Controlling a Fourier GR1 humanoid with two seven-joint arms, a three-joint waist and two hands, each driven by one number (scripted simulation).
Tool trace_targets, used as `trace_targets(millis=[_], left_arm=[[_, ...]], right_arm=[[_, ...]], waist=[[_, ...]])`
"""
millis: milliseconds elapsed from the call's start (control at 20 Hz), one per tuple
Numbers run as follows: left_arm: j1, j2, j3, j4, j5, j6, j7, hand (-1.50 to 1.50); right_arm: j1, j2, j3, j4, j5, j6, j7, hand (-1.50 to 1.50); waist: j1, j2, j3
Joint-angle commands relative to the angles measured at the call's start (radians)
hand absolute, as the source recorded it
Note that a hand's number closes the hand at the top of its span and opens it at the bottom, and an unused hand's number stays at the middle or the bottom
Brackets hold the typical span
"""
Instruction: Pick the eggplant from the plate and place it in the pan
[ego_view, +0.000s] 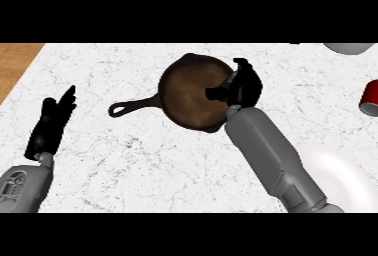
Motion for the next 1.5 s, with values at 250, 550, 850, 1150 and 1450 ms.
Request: trace_targets(millis=[250, 550, 850, 1150, 1450], left_arm=[[-0.013, 0.005, 0.007, 0.015, 0.013, -0.026, -0.006, 0.0], [0.001, -0.007, 0.004, 0.021, -0.009, 0.003, -0.022, 0.0], [0.017, 0.002, 0.031, 0.067, -0.003, -0.002, -0.018, 0.0], [0.09, 0.032, 0.069, 0.018, 0.008, 0.002, 0.003, 0.0], [0.196, 0.042, 0.109, -0.055, 0.031, 0.001, -0.028, 0.0]], right_arm=[[-0.043, 0.003, -0.025, 0.097, -0.15, -0.271, -0.202, -1.5], [-0.095, 0.003, -0.046, 0.129, -0.206, -0.427, -0.277, -1.5], [-0.09, 0.003, -0.001, 0.167, -0.287, -0.551, -0.267, -1.5], [0.08, 0.003, 0.108, -0.019, -0.289, -0.615, -0.22, -1.5], [0.335, -0.031, 0.117, -0.316, -0.181, -0.536, -0.218, -1.5]], waist=[[0.018, 0.005, 0.001], [-0.004, -0.011, -0.001], [-0.052, -0.028, -0.003], [-0.128, -0.057, -0.004], [-0.166, -0.066, -0.005]])
